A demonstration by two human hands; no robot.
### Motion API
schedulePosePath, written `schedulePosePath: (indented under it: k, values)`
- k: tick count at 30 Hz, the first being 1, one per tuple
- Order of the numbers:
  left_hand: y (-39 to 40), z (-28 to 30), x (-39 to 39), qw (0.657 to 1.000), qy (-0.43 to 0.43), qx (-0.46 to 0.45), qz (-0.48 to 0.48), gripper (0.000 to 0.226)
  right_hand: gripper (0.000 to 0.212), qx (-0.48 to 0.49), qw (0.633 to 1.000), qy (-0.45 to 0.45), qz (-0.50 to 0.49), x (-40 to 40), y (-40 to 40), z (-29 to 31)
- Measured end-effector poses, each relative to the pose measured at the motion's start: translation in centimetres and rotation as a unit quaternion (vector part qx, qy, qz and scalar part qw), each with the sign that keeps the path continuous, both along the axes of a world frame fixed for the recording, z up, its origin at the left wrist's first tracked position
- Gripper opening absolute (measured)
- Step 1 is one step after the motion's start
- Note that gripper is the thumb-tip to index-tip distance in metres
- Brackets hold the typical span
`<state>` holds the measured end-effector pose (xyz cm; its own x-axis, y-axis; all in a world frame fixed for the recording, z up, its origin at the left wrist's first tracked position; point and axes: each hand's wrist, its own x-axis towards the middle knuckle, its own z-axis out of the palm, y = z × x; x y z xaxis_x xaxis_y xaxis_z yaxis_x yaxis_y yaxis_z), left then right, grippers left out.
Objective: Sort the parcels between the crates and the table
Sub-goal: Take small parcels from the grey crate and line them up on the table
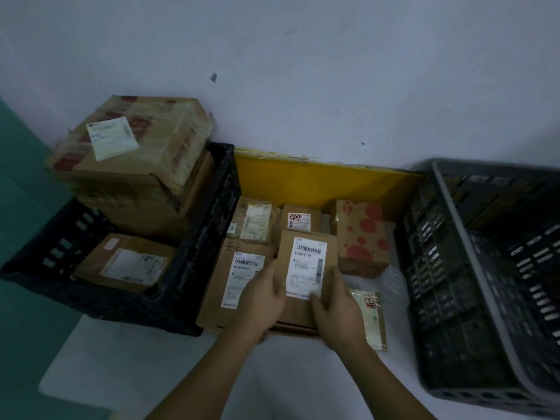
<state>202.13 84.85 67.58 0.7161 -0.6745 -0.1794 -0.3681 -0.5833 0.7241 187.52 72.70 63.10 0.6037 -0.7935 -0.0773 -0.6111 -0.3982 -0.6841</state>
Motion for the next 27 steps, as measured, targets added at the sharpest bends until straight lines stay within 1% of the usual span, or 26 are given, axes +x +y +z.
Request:
schedulePosePath:
  k: [1,3,5,7,10,11,13,15,16,17,18,21,23,24,26,27]
  values:
    - [-0.3,0.6,0.2,0.998,0.028,-0.04,0.031,0.047,0.081,-0.005,1.0,-0.019,-0.021,0.0,0.0,0.9]
    - [-1.0,1.9,1.3,0.984,0.113,-0.103,0.092,0.055,0.074,0.001,0.997,-0.055,-0.053,0.4,-0.6,3.2]
    - [-1.3,3.0,2.7,0.968,0.169,-0.14,0.12,0.052,0.061,0.035,0.992,-0.106,-0.062,0.9,-1.8,4.9]
    - [-1.3,3.8,4.0,0.962,0.195,-0.158,0.112,0.043,0.054,0.07,0.984,-0.158,-0.046,1.5,-2.9,6.4]
    - [-1.4,4.3,5.1,0.944,0.246,-0.193,0.102,0.041,0.048,0.113,0.974,-0.196,-0.035,2.4,-3.7,7.4]
    - [-1.4,4.4,5.3,0.939,0.254,-0.205,0.105,0.04,0.046,0.128,0.969,-0.209,-0.033,2.6,-3.7,7.2]
    - [-1.4,4.5,5.6,0.936,0.239,-0.228,0.121,0.038,0.043,0.13,0.969,-0.205,-0.037,2.7,-3.5,7.0]
    - [-0.9,4.3,6.1,0.932,0.219,-0.243,0.158,0.036,0.036,0.108,0.984,-0.135,-0.051,2.5,-3.2,5.6]
    - [-0.5,4.2,6.5,0.925,0.22,-0.25,0.186,0.038,0.033,0.107,0.99,-0.077,-0.058,2.2,-3.0,4.8]
    - [-0.1,4.0,6.9,0.915,0.227,-0.256,0.213,0.038,0.036,0.11,0.992,-0.022,-0.063,1.8,-2.7,3.6]
    - [0.3,3.8,7.4,0.907,0.235,-0.257,0.236,0.038,0.044,0.115,0.99,0.036,-0.069,1.4,-2.3,2.5]
    - [1.4,3.1,8.0,0.896,0.248,-0.245,0.275,0.037,0.063,0.106,0.981,0.153,-0.047,0.6,-1.6,-1.4]
    - [1.8,3.0,8.0,0.897,0.247,-0.239,0.277,0.037,0.068,0.101,0.974,0.201,-0.016,0.9,-1.2,-2.4]
    - [1.8,3.0,7.9,0.899,0.247,-0.238,0.273,0.037,0.066,0.106,0.97,0.219,-0.006,1.2,-0.9,-2.5]
    - [1.8,3.2,7.7,0.904,0.245,-0.234,0.261,0.036,0.054,0.111,0.967,0.228,0.003,1.4,-0.7,-2.3]
    - [1.7,3.3,7.7,0.907,0.244,-0.23,0.256,0.035,0.047,0.106,0.97,0.218,0.005,1.4,-0.9,-2.4]
